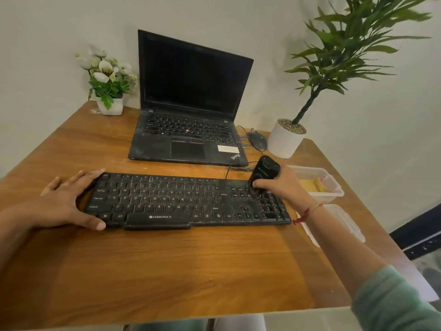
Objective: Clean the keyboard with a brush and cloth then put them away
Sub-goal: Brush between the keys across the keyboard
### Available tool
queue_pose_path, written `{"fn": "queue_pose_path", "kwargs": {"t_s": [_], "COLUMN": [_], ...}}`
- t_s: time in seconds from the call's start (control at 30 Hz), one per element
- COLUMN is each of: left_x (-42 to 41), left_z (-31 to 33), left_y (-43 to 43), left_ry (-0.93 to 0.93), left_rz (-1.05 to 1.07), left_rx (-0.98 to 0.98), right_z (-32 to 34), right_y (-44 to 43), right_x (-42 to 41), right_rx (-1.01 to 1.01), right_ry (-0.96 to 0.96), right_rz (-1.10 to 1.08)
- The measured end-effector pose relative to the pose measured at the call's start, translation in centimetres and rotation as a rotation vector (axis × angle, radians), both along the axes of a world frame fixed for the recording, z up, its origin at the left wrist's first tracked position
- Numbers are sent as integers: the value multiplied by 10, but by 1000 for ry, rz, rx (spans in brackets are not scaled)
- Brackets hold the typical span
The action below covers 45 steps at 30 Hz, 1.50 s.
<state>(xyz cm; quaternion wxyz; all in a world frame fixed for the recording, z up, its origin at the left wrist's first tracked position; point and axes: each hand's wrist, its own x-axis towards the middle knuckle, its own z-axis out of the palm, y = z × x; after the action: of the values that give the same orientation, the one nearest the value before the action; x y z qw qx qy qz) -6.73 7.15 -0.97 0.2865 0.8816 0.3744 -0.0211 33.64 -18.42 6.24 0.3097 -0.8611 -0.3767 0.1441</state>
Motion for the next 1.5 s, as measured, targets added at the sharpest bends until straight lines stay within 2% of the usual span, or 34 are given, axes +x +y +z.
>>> {"fn": "queue_pose_path", "kwargs": {"t_s": [0.13,0.3,0.47,0.63,0.8,0.97,1.13,1.3,1.43,1.5], "left_x": [0,1,1,-1,0,0,-1,-2,-1,-1], "left_z": [2,3,2,-2,-2,-5,-5,-8,-10,-10], "left_y": [-1,-2,-2,0,1,1,3,7,7,7], "left_ry": [2,-22,-27,-49,-55,-76,-75,-82,-128,-128], "left_rz": [-2,-5,-2,0,-6,4,-6,-19,9,10], "left_rx": [-11,-16,15,8,22,26,32,32,27,21], "right_z": [12,0,17,4,19,8,22,4,14,11], "right_y": [0,1,-9,-13,-15,-14,-21,-21,-19,-15], "right_x": [13,-2,17,5,18,-5,16,2,16,9], "right_rx": [91,-15,73,-4,49,-72,26,-26,68,52], "right_ry": [-78,16,-113,-8,-157,-129,-176,-10,-127,-102], "right_rz": [-69,93,-84,58,-97,105,-101,42,-67,-35]}}
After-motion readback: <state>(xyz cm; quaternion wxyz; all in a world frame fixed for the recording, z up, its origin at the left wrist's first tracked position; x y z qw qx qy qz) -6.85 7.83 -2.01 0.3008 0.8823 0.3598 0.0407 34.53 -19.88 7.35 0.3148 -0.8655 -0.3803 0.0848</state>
